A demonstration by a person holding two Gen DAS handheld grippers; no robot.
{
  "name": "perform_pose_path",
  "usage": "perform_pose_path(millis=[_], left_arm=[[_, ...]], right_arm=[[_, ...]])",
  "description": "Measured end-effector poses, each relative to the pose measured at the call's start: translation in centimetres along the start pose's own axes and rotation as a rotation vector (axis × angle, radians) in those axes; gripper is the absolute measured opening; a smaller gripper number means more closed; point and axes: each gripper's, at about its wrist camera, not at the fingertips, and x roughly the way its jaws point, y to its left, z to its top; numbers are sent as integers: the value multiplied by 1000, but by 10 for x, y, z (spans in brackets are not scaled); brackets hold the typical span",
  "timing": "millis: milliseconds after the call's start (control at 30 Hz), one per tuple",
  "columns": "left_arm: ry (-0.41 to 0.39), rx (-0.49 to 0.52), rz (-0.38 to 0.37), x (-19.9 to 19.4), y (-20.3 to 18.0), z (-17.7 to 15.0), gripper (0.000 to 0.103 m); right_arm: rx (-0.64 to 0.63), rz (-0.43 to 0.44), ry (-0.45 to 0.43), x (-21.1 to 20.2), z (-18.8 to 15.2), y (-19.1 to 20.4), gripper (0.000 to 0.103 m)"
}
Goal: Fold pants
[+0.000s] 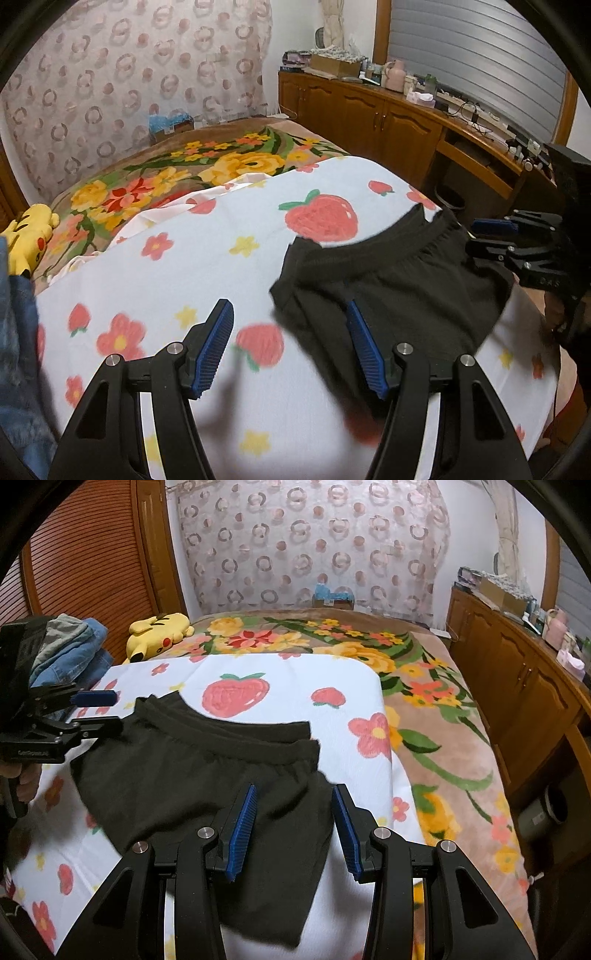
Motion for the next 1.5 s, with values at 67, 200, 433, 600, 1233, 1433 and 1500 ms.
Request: perform_pose_path(millis=[67, 200, 433, 600, 1233, 1433, 1500], left_arm=[[-9, -1, -7, -12, 1, -10, 65], [-8, -1, -32, -23, -3, -25, 60], [14, 5, -58, -19, -10, -39, 48], [26, -6, -90, -17, -14, -42, 48], [12, -29, -96, -20, -7, -50, 48], [-4, 3, -134, -17, -25, -34, 48], [-11, 1, -156, -18, -28, -31, 48]], right_arm=[[4, -1, 0, -5, -4, 3, 44], [22, 9, 12, -13, -13, 5, 44], [41, 18, 55, -17, -26, 13, 44], [47, -7, 73, -15, -30, 16, 44], [52, -65, 81, -12, -27, 14, 44], [51, -64, 79, -12, -27, 14, 44], [52, -64, 79, -12, -27, 14, 44]])
